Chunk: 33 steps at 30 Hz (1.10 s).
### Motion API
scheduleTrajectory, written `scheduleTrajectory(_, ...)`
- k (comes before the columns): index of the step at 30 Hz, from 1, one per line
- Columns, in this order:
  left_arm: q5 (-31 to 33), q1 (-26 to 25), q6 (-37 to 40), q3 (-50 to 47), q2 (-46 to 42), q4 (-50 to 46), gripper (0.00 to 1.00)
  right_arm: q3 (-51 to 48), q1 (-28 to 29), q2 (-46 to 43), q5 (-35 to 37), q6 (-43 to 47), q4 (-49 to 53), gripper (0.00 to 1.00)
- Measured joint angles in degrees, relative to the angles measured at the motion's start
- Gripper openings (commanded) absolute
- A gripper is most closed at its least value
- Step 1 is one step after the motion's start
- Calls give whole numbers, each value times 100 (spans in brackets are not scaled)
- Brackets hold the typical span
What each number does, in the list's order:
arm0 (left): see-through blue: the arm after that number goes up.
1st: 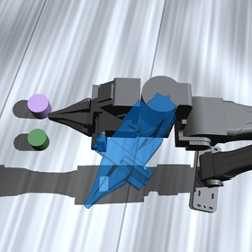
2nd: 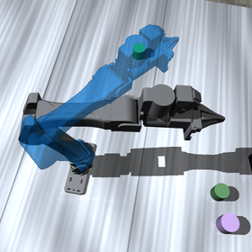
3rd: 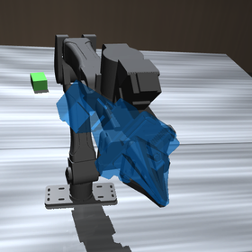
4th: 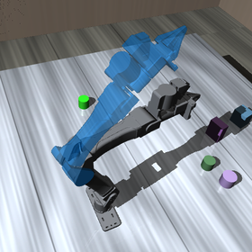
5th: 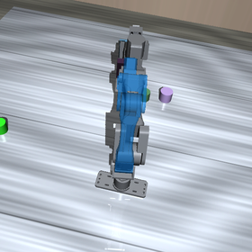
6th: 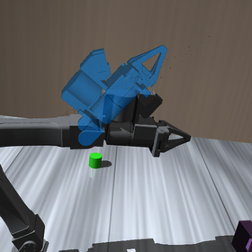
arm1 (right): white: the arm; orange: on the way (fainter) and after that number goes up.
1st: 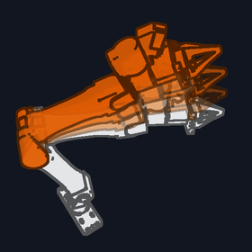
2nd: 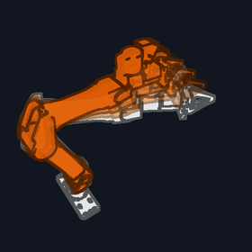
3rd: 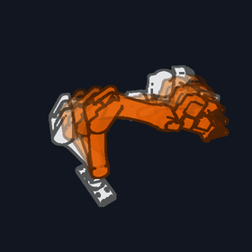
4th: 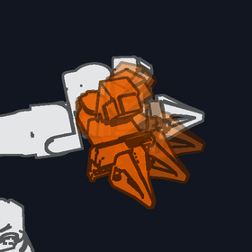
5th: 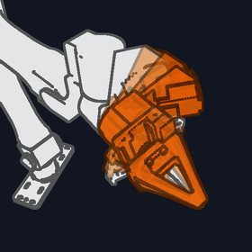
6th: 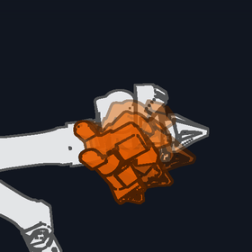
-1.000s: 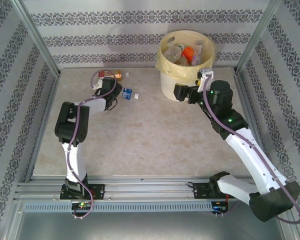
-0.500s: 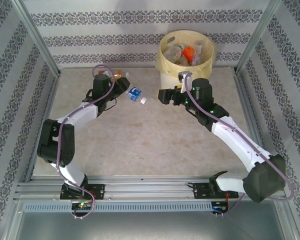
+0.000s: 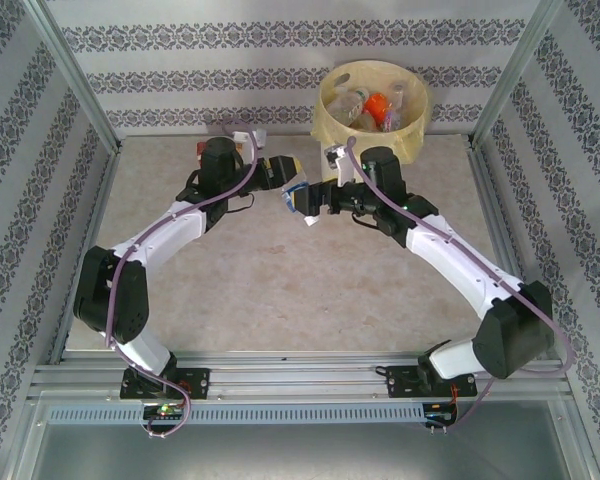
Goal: Put the plastic bottles in the bin
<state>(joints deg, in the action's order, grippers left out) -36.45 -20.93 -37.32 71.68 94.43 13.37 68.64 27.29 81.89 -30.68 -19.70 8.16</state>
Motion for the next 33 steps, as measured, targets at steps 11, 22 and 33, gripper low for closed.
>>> scheduleTrajectory(11, -256, -264, 7, 284, 151, 85, 52, 90, 149, 271, -9, 157, 332, 87)
scheduleTrajectory(22, -258, -308, 7, 374, 273, 83, 61, 90, 146, 236, 428, 254, 533, 56)
scheduleTrajectory(33, -186, -306, -197, 710, 214, -264, 100, 337, 90, 234, 623, 361, 732, 51)
